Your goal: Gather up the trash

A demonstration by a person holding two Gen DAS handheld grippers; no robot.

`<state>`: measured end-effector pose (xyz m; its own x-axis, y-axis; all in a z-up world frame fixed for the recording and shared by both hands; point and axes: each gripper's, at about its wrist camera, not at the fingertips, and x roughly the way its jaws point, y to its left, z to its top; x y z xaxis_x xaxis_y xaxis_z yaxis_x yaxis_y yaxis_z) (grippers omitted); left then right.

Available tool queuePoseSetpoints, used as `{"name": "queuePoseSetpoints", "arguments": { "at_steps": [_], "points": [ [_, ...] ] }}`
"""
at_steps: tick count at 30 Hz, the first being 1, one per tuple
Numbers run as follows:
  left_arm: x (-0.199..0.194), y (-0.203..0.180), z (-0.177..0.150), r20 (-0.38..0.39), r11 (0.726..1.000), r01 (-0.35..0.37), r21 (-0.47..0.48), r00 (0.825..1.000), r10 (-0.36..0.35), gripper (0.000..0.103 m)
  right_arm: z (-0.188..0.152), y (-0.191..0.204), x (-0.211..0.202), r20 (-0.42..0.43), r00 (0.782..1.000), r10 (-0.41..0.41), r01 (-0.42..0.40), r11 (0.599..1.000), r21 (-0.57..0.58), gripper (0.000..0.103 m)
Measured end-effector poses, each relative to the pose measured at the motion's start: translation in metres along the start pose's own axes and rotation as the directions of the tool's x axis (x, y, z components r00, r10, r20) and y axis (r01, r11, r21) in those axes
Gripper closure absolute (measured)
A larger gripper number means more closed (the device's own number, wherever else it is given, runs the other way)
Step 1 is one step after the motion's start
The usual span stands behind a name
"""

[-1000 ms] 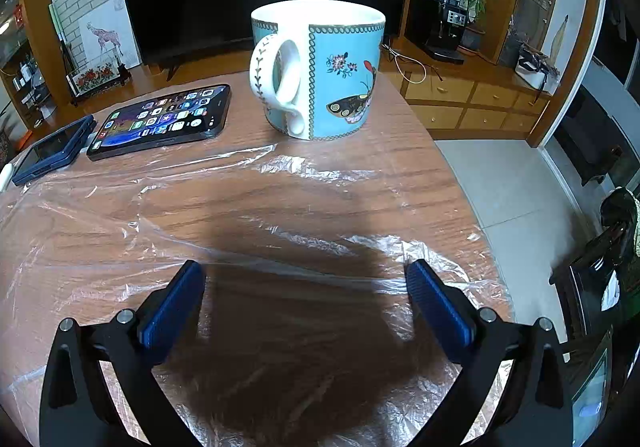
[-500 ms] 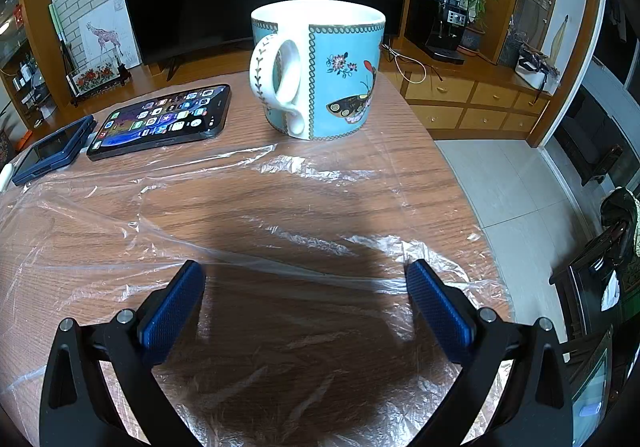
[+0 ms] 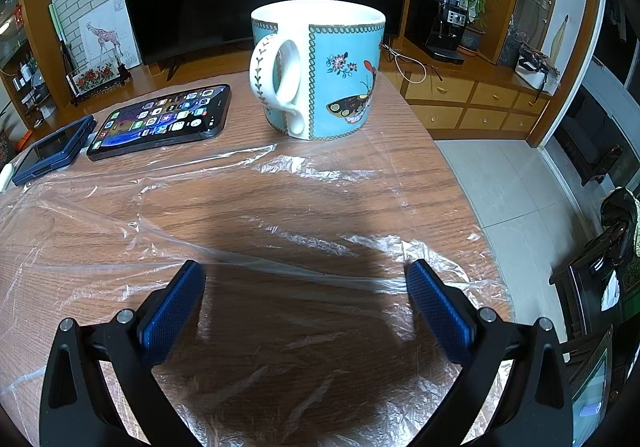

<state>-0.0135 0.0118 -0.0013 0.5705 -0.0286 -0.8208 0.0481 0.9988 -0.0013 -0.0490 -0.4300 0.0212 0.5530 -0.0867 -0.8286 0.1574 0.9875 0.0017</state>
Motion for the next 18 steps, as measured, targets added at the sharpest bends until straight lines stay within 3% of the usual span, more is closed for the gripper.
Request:
{"name": "queuePoseSetpoints", "arguments": {
  "at_steps": [18],
  "points": [
    [0.0023, 0.0026, 0.0023, 0.000, 0.999, -0.019, -0.027, 1.000, 0.019, 0.001, -0.0003, -0.0004, -0.0002, 0.000, 1.000, 0.000, 0.000, 1.000, 0.000, 0.004]
  ]
}}
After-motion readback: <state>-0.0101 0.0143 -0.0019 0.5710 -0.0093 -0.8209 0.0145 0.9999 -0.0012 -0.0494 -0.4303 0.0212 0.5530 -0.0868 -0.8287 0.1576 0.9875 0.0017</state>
